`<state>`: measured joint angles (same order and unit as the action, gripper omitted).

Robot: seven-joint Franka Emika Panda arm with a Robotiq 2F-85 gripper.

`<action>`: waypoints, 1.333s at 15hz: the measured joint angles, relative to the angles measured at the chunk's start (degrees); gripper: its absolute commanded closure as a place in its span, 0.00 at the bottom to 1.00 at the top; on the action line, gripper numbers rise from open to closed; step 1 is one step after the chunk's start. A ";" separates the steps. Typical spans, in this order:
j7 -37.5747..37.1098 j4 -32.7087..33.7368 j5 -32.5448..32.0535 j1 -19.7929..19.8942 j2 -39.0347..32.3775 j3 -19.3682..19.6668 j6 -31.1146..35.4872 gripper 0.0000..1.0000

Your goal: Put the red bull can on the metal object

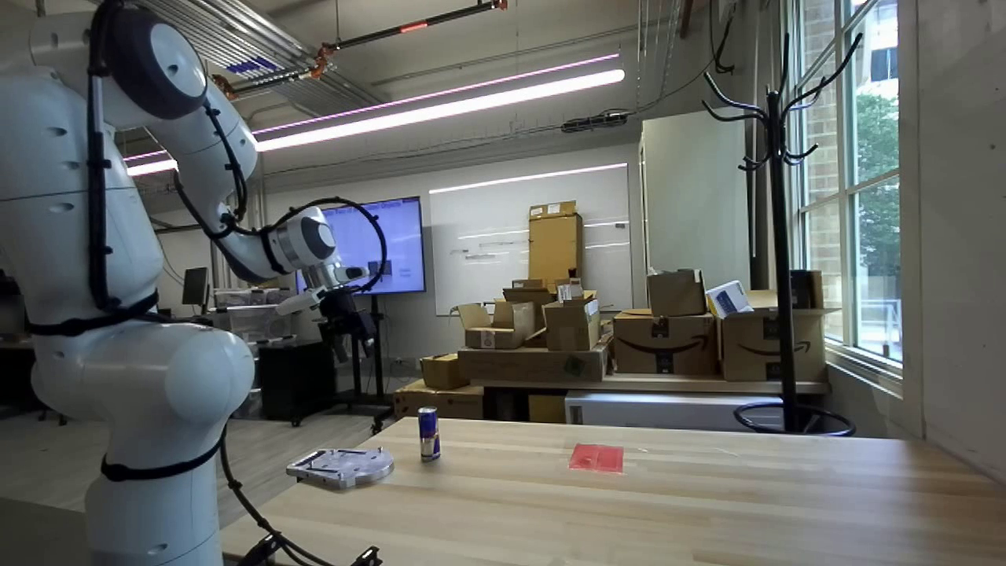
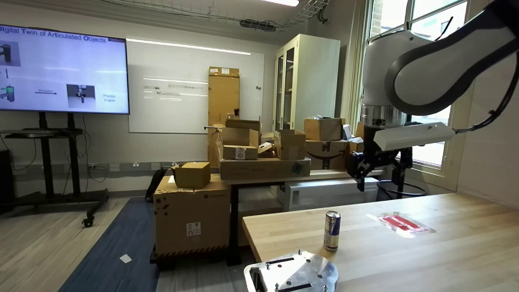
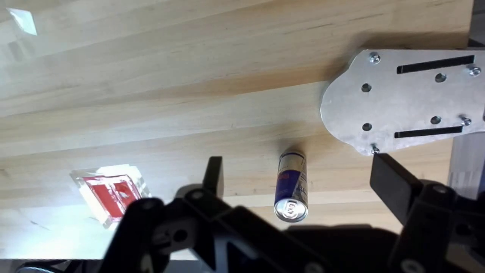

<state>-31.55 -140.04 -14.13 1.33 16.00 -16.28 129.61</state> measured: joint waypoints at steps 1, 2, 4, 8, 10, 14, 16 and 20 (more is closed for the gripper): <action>-0.01 1.11 -1.42 0.14 -1.84 0.49 0.69 0.00; -0.01 2.41 -2.54 0.23 -4.00 1.13 1.31 0.00; 0.11 5.63 -4.01 0.24 -9.30 2.84 2.59 0.00; 2.72 12.77 -3.05 -0.72 -20.37 6.33 5.88 0.00; 5.92 16.53 -0.06 -1.61 -25.46 7.84 6.93 0.00; 12.15 23.19 5.95 -3.20 -33.43 9.18 7.30 0.00; 12.83 25.81 6.29 -4.28 -36.34 10.04 7.28 0.00; 12.92 29.75 6.25 -6.05 -40.31 12.77 7.09 0.00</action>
<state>-18.63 -110.29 -7.88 -4.72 -24.31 -3.51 136.69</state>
